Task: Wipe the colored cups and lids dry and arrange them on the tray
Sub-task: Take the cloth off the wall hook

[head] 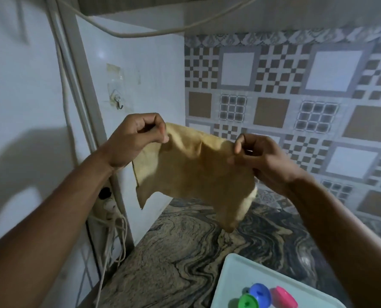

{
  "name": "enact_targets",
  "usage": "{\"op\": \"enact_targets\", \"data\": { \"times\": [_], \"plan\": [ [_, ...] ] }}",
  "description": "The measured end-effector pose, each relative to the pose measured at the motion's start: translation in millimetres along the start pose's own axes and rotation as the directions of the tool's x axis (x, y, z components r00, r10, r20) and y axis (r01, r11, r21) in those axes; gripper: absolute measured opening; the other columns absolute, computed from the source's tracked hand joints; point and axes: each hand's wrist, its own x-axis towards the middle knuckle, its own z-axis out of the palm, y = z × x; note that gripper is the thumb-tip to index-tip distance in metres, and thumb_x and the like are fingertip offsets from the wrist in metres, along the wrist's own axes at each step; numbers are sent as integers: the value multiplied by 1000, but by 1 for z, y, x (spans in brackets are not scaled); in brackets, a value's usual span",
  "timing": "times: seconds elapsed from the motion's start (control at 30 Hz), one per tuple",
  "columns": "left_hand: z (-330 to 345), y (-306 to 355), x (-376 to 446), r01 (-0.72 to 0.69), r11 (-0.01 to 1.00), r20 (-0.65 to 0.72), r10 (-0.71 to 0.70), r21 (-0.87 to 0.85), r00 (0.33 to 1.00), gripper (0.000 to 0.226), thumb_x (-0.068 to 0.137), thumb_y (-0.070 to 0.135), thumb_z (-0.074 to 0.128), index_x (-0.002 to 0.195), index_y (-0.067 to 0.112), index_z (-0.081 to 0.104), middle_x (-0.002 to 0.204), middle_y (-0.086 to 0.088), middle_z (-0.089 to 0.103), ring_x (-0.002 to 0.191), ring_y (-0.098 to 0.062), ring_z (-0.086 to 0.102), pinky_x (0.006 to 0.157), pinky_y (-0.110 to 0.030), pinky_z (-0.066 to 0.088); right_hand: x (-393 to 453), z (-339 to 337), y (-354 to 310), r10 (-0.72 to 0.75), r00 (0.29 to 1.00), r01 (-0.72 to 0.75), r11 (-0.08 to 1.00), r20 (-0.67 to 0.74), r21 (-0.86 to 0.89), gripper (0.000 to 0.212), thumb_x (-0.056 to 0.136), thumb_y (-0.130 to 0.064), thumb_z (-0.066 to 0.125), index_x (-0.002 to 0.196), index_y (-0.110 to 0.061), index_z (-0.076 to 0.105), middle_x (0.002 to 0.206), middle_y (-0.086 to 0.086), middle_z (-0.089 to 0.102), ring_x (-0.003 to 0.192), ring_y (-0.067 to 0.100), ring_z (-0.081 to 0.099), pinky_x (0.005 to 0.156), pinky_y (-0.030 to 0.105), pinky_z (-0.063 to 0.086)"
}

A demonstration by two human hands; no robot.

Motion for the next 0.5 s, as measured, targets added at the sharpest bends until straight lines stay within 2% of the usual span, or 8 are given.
{"op": "enact_targets", "data": {
  "times": [0.03,0.1,0.2,0.27,0.3,0.37,0.43,0.5],
  "plan": [
    [5,-2,4,-13,1000,15,13,23,1000,14,84,16,72,79,11,59,71,2,54,70,-14,54,78,-25,47,-7,-7,-2,-15,1000,15,1000,-23,-18,18,77,-14,82,84,-15,66,84,8,62,81,20,61,69,26,52],
    [14,-3,10,-25,996,37,21,91,999,18,81,25,77,84,20,59,76,-1,49,74,-21,46,76,-33,43,-18,-19,-6,-46,995,35,992,-89,-123,13,88,-11,79,92,-15,68,85,1,68,83,18,66,72,29,56],
    [34,-2,17,-20,992,69,11,127,998,27,78,18,73,103,22,62,87,-5,56,78,-16,54,75,-28,48,-35,-36,-13,-69,984,12,944,-162,-330,18,96,-10,78,109,-18,69,82,-5,67,77,14,65,67,25,54],
    [49,4,22,-45,977,87,27,207,996,36,79,25,71,115,25,66,85,-4,59,74,-10,57,73,-20,49,-47,-45,-19,-68,981,-14,910,-183,-414,21,95,-19,81,113,-21,72,74,-7,63,68,12,59,60,21,48],
    [55,7,25,-60,971,101,38,233,994,35,81,32,71,117,28,69,85,-3,61,76,-10,60,73,-17,49,-53,-48,-22,-65,977,-33,895,-203,-445,23,92,-29,83,112,-23,74,74,-6,66,65,15,59,60,23,49],
    [70,12,30,-81,960,125,49,269,991,26,88,45,71,110,32,75,91,4,70,86,-10,66,79,-18,51,-65,-53,-27,-68,962,-74,866,-265,-494,32,84,-50,84,104,-26,79,84,4,76,71,27,68,64,38,56],
    [82,16,36,-108,943,141,66,315,988,15,95,44,73,102,31,77,98,10,75,94,-11,69,82,-23,53,-74,-57,-33,-82,942,-117,827,-324,-549,26,87,-47,84,95,-23,80,85,5,78,75,26,73,67,45,60],
    [96,19,41,-128,941,161,80,313,984,14,97,38,72,99,26,79,97,7,76,93,-12,70,81,-25,53,-86,-63,-36,-84,928,-153,801,-363,-578,18,92,-34,83,86,-18,76,73,-5,73,65,15,68,60,37,57]
  ]
}}
